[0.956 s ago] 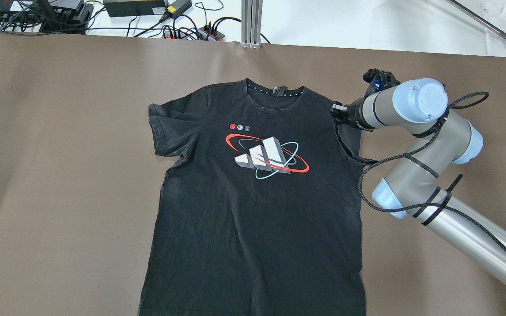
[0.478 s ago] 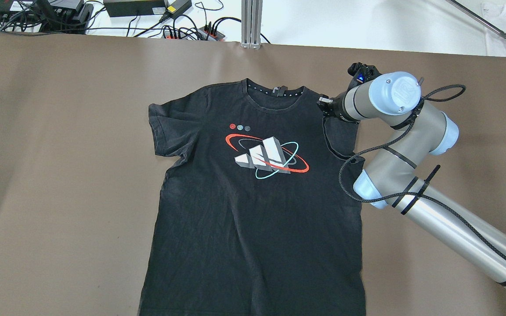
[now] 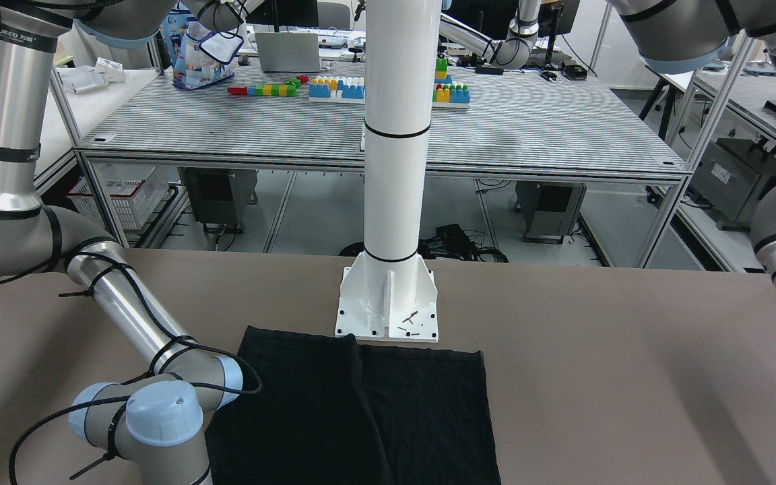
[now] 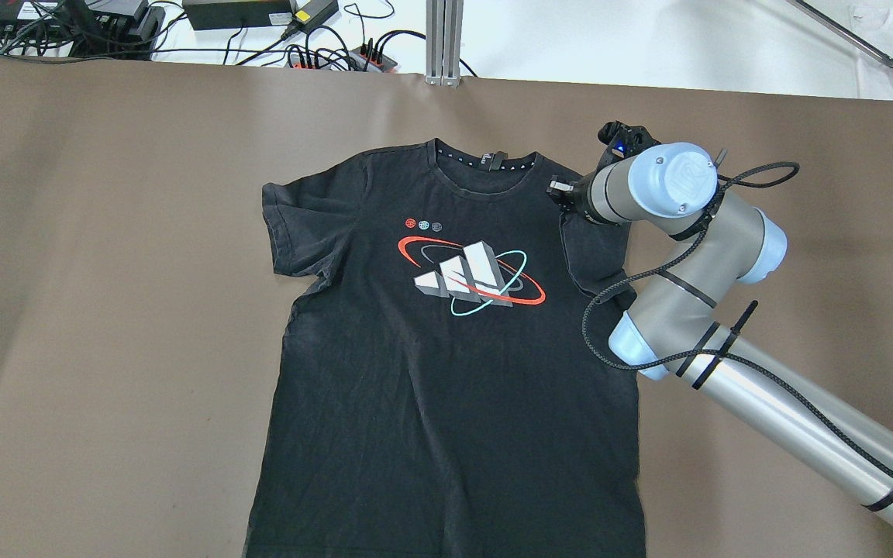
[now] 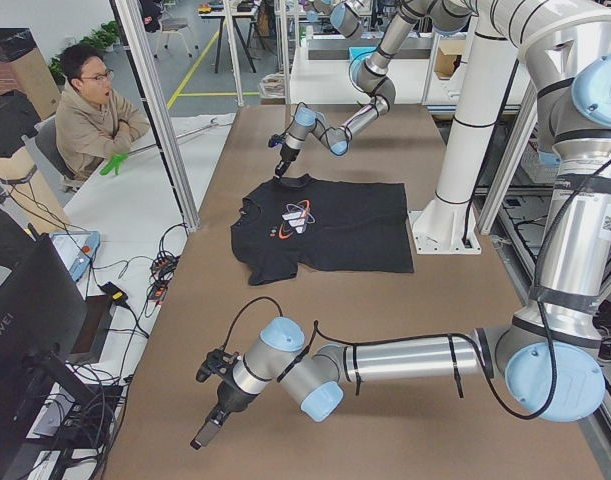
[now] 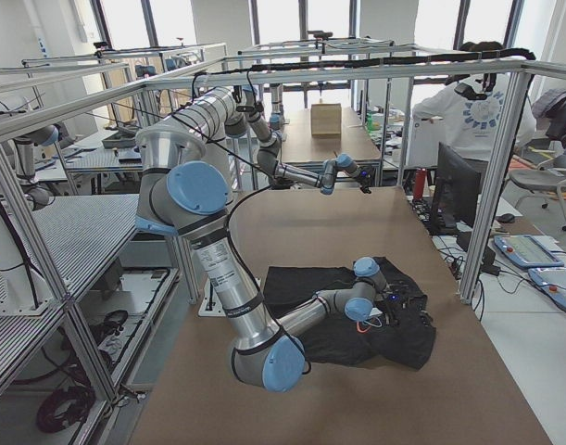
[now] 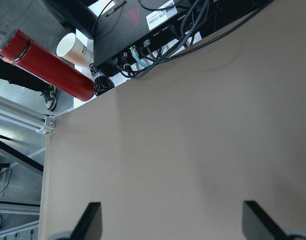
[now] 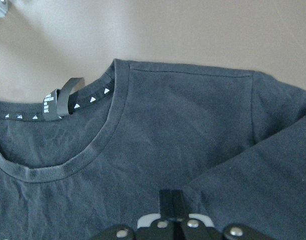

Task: Fold clothes
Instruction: 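Move the right gripper along the shoulder toward the collar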

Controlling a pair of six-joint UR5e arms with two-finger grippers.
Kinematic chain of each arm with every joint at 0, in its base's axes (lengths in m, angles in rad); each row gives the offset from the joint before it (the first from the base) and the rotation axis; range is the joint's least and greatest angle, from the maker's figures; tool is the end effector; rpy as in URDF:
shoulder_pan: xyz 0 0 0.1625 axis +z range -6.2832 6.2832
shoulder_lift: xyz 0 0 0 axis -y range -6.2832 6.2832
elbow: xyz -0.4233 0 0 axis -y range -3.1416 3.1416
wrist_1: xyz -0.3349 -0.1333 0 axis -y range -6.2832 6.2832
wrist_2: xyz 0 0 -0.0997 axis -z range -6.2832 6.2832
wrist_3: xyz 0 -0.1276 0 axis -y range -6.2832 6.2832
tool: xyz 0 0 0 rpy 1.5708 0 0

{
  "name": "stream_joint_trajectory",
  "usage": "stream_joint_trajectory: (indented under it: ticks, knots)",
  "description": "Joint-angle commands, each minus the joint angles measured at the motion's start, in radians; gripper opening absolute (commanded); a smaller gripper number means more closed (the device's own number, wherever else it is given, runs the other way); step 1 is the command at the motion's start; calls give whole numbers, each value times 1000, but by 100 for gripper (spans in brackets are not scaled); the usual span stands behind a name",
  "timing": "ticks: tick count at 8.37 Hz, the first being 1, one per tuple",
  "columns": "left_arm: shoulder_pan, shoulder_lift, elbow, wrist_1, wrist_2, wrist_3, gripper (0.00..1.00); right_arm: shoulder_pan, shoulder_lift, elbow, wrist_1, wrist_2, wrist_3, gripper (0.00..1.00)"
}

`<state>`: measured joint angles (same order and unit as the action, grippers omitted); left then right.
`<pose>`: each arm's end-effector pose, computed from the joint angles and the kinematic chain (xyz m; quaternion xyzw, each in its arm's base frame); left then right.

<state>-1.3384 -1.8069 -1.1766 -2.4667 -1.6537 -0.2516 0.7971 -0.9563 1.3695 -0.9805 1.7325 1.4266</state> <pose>0.0162 -0.6015 0.6538 0.3405 0.1239 0.0060 0.9320 -0.4159 -0.5871 0.3575 0.1543 -0.4594 0.2434 0.8402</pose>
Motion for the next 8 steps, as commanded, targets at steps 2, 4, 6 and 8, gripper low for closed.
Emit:
stream_joint_trajectory:
  ticks: [2,4,6,8]
  knots:
    - [-2,15,0,-1,2,0,100,-15,17,-18,2,-10,-2,79]
    - [-1,15,0,-1,0,-2,100,-13,7,-17,5,-16,-15,94]
    - [1,15,0,-1,2,-1,100,-13,-76,5,107,-18,-14,94]
    - [1,11,-2,-1,3,-2,100,-19,-105,11,135,-15,-5,94]
